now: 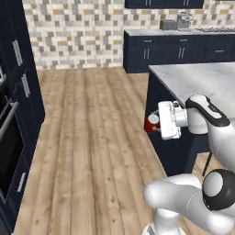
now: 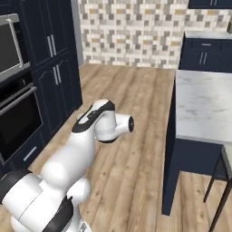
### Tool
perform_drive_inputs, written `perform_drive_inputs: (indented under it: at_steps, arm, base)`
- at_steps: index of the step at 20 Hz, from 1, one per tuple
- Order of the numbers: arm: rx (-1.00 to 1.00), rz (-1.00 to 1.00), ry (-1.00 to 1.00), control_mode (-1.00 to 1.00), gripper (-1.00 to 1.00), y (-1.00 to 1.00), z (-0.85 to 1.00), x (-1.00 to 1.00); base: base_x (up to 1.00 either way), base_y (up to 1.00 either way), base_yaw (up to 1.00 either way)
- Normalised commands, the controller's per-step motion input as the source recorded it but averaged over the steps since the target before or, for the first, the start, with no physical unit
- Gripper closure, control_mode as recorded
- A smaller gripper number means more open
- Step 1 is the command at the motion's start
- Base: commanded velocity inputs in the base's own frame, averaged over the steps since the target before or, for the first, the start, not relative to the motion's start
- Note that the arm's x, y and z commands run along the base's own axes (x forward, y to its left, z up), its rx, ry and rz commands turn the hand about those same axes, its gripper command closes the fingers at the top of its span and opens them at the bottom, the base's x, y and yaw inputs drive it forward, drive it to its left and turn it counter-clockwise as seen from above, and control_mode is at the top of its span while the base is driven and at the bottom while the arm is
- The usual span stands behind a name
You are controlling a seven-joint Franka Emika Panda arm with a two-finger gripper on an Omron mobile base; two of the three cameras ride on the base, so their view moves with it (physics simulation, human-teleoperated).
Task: Four empty soda cans are scattered around the kitchen. Gather all the cans and cluster them next to the stove for recycling.
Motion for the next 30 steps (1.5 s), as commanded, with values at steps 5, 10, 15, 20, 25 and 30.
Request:
perform_drive_inputs:
  at_steps: [5,10,15,20,25,30]
  arm:
    - [0.00,0.00,0.00,1.00,1.00,0.00,0.00,0.00]
    - [0.00,0.00,0.00,1.00,1.00,0.00,0.00,0.00]
    - [0.00,0.00,0.00,1.00,1.00,0.00,0.00,0.00]
    - [0.00,0.00,0.00,1.00,1.00,0.00,0.00,0.00]
    - [0.00,0.00,0.00,1.00,1.00,0.00,0.00,0.00]
    - [0.00,0.00,0.00,1.00,1.00,0.00,0.00,0.00]
  base:
    - [0.01,0.91,-0.01]
    - [0.44,0.48,0.00]
    - [0.95,0.26,0.00]
    - [1.00,0.27,-0.01]
    - [1.00,0.32,-0.03]
    - [1.00,0.34,-0.04]
